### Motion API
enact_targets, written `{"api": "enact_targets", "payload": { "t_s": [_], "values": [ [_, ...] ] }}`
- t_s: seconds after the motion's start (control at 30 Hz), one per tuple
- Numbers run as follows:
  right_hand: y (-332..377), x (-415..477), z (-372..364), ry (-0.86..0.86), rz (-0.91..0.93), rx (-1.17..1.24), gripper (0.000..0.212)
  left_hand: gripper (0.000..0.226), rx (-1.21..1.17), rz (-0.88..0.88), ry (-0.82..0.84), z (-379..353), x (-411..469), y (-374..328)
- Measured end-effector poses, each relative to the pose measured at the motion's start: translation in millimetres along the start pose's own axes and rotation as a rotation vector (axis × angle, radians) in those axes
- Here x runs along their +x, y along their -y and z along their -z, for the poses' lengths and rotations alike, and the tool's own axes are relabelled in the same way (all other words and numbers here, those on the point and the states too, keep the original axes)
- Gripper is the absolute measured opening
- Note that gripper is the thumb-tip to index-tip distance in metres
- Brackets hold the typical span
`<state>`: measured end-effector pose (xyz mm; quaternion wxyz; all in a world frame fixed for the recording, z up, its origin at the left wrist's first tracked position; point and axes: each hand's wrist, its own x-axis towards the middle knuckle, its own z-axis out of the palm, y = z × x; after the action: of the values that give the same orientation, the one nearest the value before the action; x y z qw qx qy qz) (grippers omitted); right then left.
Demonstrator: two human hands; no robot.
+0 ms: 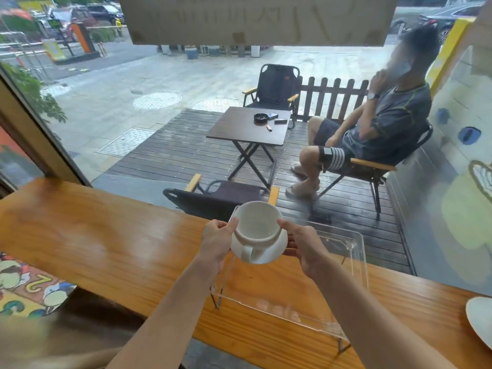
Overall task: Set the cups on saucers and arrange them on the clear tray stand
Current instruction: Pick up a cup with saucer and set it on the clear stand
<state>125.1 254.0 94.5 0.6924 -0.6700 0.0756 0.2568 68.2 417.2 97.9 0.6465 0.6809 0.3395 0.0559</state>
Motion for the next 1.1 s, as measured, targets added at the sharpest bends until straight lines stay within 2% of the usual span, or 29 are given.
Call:
{"api": "enact_targets", "payload": {
  "t_s": [0.3,0.47,0.6,0.8,1.0,1.1],
  "values": [
    [-12,10,2,0.018,-0.034,-0.010,0.029,0.023,-0.008,0.046,-0.024,-3,2,2],
    [-12,10,9,0.022,-0.069,-0.118,0.039,0.013,0.010,0.108,0.050,-2,-4,0],
    [-14,9,11,0.062,-0.097,-0.079,0.040,0.020,0.010,0.092,0.039,-1,-8,3],
    [-18,13,8,0.022,-0.065,-0.095,0.041,0.028,0.008,0.056,-0.020,-1,-10,6],
    [-13,8,9,0.021,-0.083,-0.125,0.048,0.032,0.191,0.010,0.013,2,-5,8],
    [-9,4,13,-0.008,-0.052,-0.211,0.051,0.035,0.385,-0.109,-0.066,6,-5,7]
  ]
}}
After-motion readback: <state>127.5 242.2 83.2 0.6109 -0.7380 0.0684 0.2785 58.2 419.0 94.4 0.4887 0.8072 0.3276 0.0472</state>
